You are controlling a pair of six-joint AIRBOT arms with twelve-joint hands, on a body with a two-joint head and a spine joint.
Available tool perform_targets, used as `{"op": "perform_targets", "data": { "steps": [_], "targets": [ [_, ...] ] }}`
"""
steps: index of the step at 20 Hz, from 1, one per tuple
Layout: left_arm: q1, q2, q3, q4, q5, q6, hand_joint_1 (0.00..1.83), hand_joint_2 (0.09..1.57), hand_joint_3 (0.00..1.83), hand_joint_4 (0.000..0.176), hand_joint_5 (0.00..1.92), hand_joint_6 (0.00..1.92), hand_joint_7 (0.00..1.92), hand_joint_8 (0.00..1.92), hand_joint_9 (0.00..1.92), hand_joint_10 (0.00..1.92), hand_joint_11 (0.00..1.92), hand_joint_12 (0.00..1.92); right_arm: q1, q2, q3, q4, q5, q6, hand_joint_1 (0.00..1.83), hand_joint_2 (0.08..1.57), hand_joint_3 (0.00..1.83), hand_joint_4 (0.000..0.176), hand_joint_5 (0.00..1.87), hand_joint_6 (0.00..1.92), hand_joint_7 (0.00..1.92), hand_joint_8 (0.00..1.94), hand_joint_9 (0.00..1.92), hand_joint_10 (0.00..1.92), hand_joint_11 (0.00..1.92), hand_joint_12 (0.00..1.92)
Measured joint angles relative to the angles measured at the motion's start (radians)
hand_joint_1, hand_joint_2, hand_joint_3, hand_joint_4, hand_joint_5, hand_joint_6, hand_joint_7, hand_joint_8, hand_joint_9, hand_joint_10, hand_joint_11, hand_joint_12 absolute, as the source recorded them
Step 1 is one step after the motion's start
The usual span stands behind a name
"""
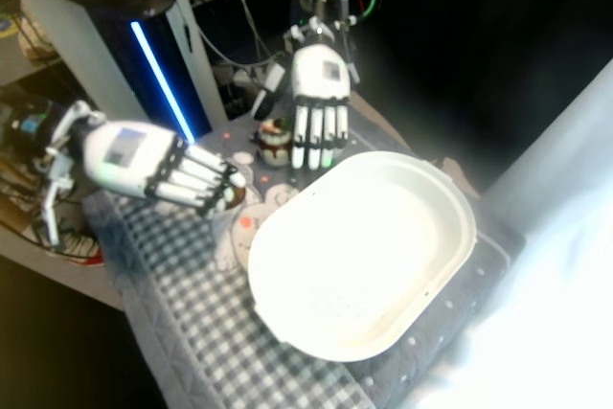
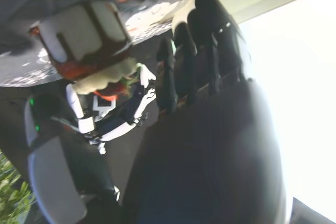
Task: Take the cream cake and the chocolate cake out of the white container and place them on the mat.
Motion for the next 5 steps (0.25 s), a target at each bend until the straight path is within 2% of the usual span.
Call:
{"op": "perform_targets", "data": {
  "steps": [1,3,4,5],
  "targets": [
    [0.000,0.009,0.000,-0.002,-0.029,0.000,0.35,0.93,0.02,0.028,0.39,0.03,0.35,0.03,0.08,0.75,0.00,1.41,0.000,0.013,0.000,-0.007,0.034,0.000,0.62,0.86,0.01,0.000,0.53,0.52,0.50,0.94,0.39,1.21,0.22,1.68],
    [-0.003,0.021,0.008,0.002,-0.085,-0.019,0.34,1.03,0.00,0.000,0.51,0.03,0.46,0.03,0.19,0.54,0.00,1.21,0.000,0.035,0.001,-0.004,0.099,0.000,0.56,0.90,0.01,0.000,0.53,0.68,0.59,0.92,0.52,1.18,0.37,1.58],
    [-0.021,0.026,0.043,0.017,-0.153,-0.084,0.40,1.06,0.00,0.000,0.60,0.03,0.57,0.03,0.37,0.48,0.05,1.24,0.000,0.053,0.028,-0.006,0.183,0.073,0.59,0.94,0.02,0.000,0.52,0.81,0.61,1.02,0.56,1.18,0.39,1.49],
    [-0.021,0.026,0.043,0.017,-0.153,-0.084,0.40,1.06,0.00,0.000,0.60,0.03,0.57,0.03,0.37,0.48,0.05,1.24,0.000,0.053,0.028,-0.006,0.183,0.073,0.59,0.94,0.02,0.000,0.52,0.81,0.61,1.02,0.56,1.18,0.39,1.49]
  ]
}}
